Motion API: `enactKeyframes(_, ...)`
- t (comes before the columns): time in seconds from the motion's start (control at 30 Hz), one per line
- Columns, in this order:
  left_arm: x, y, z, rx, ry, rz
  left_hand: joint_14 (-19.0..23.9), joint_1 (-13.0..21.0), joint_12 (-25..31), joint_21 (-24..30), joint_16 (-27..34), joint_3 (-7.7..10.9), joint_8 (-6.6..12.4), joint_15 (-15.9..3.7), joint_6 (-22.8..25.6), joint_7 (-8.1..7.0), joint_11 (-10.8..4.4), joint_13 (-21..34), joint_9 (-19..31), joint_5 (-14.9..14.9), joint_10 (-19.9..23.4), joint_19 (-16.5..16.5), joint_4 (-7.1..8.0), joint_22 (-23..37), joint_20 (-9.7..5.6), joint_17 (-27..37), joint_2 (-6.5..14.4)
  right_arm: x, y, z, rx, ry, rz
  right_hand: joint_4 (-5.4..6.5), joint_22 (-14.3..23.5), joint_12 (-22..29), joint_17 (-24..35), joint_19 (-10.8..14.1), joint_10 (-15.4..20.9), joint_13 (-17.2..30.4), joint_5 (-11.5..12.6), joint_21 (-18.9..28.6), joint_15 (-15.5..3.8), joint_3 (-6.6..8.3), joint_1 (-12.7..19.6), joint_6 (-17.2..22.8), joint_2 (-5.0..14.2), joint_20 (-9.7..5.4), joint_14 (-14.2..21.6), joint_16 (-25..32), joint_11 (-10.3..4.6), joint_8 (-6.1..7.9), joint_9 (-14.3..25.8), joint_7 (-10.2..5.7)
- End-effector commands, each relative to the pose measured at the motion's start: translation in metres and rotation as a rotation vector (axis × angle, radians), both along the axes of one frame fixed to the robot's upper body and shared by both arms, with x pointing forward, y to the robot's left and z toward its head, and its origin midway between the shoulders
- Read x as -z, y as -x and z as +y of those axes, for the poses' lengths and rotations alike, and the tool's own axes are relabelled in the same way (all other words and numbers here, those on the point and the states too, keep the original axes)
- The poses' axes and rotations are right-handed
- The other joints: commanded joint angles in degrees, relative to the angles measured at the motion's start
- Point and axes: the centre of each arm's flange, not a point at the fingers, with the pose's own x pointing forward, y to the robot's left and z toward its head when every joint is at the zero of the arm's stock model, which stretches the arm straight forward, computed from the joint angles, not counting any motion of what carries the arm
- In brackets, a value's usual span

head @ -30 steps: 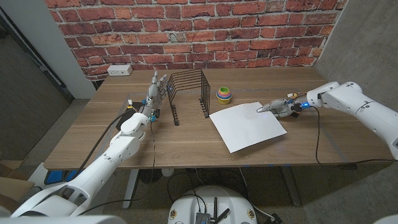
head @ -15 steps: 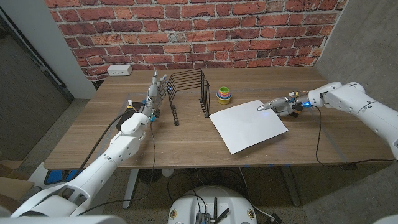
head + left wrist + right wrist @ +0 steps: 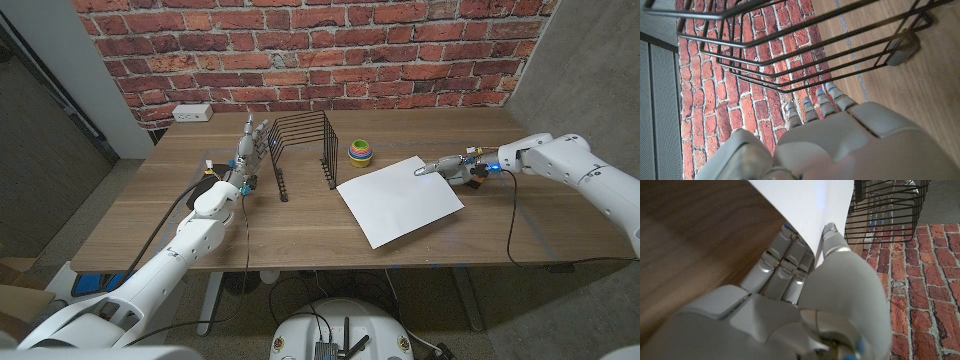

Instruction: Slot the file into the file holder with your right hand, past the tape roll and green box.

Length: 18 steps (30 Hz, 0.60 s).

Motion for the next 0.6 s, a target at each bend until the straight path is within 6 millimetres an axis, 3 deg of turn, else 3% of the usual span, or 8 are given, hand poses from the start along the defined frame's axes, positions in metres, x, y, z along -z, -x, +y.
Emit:
enactKeyframes(0.03,0.0,0.0,0.0,0.0,0.0,0.0,0.4,-0.06,0.11,0.08,0.33,0.05,0.11,-0.16,0.11,-0.3,-0.46,0.27,0.24,0.55,-0.07,0.4,0.23,0.25,-0.09,0.11,0.39,-0.008,0.004,0.003,0.002,0.0,-0.016,-0.08,0.3,0.13,0.4,0.45,4.0,0.25,-0.33,0.74,0.0,0.56,1.18,0.5,0.01,0.18,0.77,-0.24,-3.46,0.36,0.1,-0.22)
enactKeyframes(0.6,0.0,0.0,0.0,0.0,0.0,0.0,0.39,-0.06,0.14,0.09,0.33,0.07,0.12,-0.12,0.13,-0.3,-0.39,0.27,0.25,0.55,-0.01,0.44,0.23,0.25,-0.12,0.11,0.4,-0.026,0.022,0.008,0.015,-0.014,-0.054,-0.05,0.36,0.23,0.76,0.4,4.74,0.66,-1.18,1.34,0.02,0.86,1.95,0.9,0.14,0.16,1.37,-0.48,-3.43,0.64,-0.12,-0.27)
